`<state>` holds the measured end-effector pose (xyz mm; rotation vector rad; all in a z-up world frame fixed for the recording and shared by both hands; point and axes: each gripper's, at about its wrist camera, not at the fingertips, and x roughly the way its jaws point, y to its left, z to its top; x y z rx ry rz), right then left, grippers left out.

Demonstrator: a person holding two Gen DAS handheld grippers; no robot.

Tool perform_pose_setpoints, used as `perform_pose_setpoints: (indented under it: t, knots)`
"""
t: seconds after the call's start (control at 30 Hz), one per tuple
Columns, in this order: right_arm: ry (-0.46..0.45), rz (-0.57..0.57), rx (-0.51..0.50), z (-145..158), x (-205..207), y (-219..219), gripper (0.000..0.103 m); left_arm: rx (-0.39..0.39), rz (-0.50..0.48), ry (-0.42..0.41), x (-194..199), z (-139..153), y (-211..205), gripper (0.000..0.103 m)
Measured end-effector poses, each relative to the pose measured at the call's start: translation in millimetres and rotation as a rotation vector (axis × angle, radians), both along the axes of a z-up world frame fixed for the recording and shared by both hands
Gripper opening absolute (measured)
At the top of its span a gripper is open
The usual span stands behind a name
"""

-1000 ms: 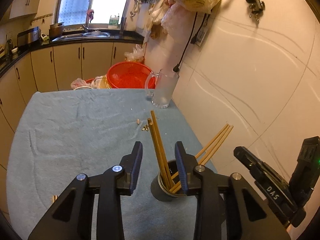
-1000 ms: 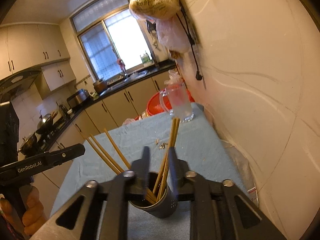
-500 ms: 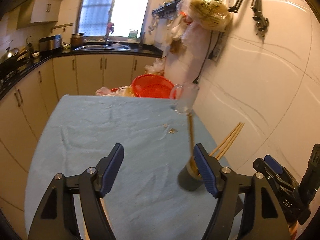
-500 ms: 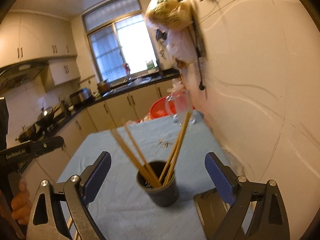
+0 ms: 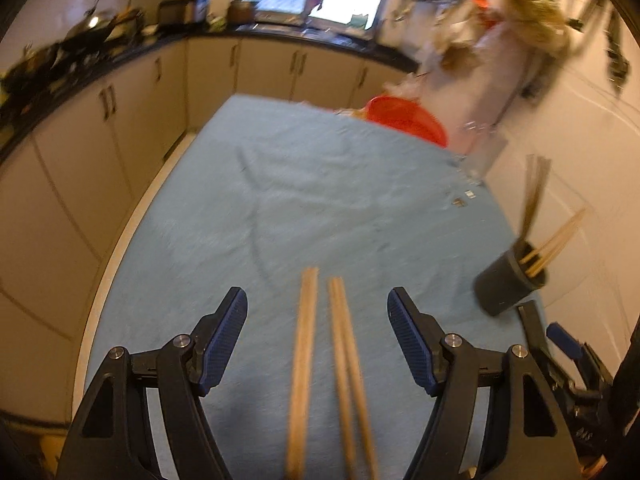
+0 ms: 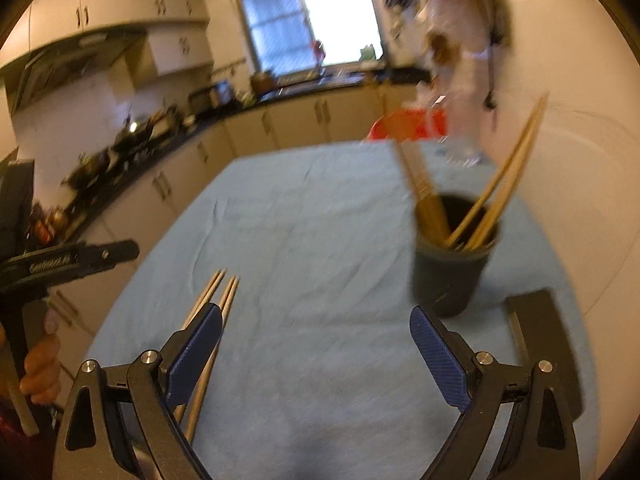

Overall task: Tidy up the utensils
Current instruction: 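Move both open grippers back to the chopstick pile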

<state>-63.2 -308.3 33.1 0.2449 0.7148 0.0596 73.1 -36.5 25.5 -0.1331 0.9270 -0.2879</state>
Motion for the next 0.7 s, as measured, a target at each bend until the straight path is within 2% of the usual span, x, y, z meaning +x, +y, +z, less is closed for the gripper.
perform_pose_setpoints:
  t: [0.1, 0.17, 0.3, 0.33, 0.43, 0.7]
  knots:
    - [0.035, 0.022, -0.006, -13, 3, 12, 0.097, -0.017, -0.005, 0.096, 12, -24, 10, 0.071]
    - [0.045, 0.025, -0.008, -16, 4, 14, 0.097, -0.026, 0.000, 0.152, 19, -38, 12, 0.062]
    - [0.057, 0.015, 0.001, -19, 6, 11, 0.097, -0.006, -0.010, 0.252, 37, -64, 5, 0.035]
    - [0.059, 0.010, 0.003, -20, 6, 10, 0.097, 0.002, -0.018, 0.269, 42, -69, 2, 0.032]
    - [0.069, 0.002, 0.013, -21, 7, 7, 0.097, 0.008, -0.030, 0.295, 49, -80, -7, 0.024]
    - [0.082, 0.003, 0.029, -23, 9, 3, 0.097, 0.051, -0.057, 0.316, 61, -90, -21, 0.017]
